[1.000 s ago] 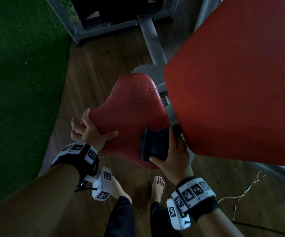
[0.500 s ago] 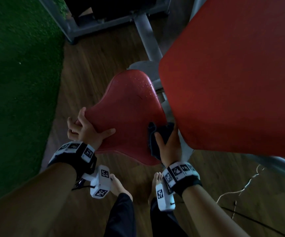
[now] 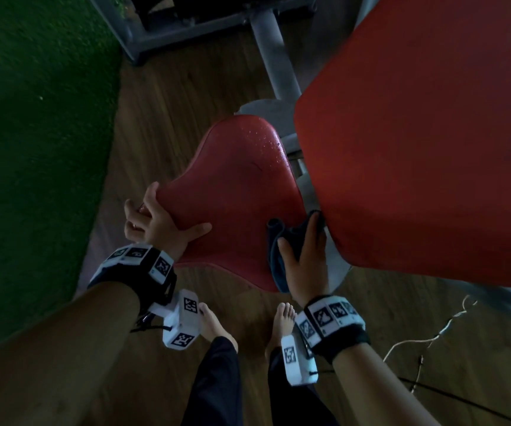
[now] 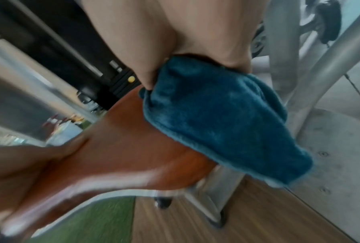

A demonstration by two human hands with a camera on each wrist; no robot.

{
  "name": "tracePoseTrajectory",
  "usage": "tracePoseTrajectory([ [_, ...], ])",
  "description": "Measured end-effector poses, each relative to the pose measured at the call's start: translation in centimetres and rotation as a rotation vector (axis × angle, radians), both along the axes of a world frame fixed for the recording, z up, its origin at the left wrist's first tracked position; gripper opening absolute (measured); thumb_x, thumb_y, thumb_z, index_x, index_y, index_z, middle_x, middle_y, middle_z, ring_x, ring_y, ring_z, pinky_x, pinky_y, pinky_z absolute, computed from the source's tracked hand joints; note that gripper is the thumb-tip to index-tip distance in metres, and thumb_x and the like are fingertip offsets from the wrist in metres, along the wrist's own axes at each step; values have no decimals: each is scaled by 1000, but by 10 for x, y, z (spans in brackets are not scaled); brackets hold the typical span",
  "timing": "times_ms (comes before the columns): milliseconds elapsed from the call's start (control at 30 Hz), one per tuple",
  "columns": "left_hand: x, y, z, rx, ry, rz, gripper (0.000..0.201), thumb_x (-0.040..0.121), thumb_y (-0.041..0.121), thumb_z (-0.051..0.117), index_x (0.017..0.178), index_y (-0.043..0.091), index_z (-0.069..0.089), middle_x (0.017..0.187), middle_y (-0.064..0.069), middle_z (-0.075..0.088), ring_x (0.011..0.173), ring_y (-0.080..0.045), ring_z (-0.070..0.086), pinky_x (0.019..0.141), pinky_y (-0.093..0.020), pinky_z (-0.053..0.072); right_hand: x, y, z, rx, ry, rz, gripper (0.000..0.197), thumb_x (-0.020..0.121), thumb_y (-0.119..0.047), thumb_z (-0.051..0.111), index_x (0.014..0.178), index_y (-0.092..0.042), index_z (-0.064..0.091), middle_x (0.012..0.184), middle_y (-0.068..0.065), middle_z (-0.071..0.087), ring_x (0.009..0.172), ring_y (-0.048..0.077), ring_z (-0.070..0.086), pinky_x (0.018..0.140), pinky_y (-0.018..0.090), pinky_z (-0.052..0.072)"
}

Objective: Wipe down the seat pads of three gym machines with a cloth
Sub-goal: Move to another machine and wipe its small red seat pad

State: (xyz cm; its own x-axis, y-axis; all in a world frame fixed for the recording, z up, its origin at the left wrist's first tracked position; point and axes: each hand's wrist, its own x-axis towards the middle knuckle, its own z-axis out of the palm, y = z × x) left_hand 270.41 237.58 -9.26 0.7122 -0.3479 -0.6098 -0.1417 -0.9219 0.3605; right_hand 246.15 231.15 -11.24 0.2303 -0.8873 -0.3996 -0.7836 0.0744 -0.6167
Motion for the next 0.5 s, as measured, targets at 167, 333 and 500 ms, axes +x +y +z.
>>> tracePoseTrajectory([
  [167,-1,-1,1,-3,-6,5,120,49,59,86,139,52,7,155,-8,-11,140,-42,-1,107,-67,23,15,-18,1,87,88,17,86,95,-42,50,154,-17,-7,161,12,-2,145,29,17,114,42,27],
  [333,-4,0,3,-13,-13,18,120,50,59,85,142,49,9,156,-9,-13,140,-45,-2,107,-69,21,5,-9,3,52,28,23,88,93,-44,52,154,-22,-7,161,9,6,146,24,19,116,38,27],
  [500,-4,-2,3,-30,-53,26,120,47,59,86,143,46,14,156,-11,-6,140,-44,3,107,-68,25,20,-19,-2,68,107,-54,84,93,-42,53,153,-25,-3,160,8,10,142,27,27,109,50,35],
])
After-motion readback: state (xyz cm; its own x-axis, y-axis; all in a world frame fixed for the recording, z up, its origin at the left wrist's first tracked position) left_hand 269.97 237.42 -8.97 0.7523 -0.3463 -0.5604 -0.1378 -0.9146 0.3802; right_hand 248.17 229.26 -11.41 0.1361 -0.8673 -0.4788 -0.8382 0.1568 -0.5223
